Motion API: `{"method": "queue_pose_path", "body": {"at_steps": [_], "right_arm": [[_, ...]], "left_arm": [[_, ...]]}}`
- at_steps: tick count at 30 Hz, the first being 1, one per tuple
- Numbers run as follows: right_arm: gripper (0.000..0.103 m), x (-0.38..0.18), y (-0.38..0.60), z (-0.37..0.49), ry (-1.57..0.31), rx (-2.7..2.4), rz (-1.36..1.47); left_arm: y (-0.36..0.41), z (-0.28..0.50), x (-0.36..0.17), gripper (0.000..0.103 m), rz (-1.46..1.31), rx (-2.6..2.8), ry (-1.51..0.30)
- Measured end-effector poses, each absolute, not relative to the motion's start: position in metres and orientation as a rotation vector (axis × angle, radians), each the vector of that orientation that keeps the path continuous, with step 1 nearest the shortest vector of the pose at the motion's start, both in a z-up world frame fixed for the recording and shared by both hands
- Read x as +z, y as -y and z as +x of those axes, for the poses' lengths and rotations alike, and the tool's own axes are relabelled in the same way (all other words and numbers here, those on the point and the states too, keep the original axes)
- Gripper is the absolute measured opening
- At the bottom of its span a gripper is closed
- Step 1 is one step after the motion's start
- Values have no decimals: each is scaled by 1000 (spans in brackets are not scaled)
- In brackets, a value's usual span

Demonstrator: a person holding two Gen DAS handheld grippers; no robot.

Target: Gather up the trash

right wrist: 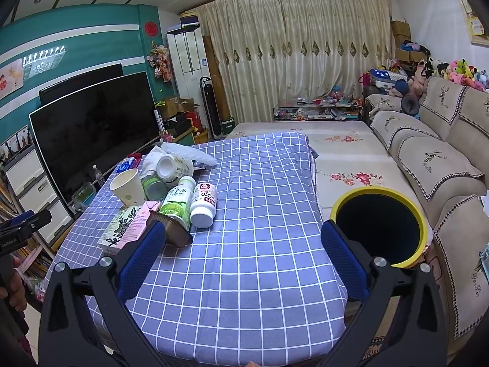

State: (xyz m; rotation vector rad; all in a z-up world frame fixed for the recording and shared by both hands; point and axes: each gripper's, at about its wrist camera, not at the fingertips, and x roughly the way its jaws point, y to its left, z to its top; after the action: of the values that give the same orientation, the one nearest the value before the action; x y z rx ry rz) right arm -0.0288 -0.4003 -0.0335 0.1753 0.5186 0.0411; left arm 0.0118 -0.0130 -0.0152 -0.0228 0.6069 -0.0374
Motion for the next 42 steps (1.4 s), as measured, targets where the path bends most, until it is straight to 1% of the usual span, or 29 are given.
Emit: {"method": "queue_pose_path", "body": {"at_steps": [42], "right_arm": [[97, -41, 397, -25, -532, 43, 178]], "left_arm": [[19, 19, -26, 99, -17, -44, -637]]}}
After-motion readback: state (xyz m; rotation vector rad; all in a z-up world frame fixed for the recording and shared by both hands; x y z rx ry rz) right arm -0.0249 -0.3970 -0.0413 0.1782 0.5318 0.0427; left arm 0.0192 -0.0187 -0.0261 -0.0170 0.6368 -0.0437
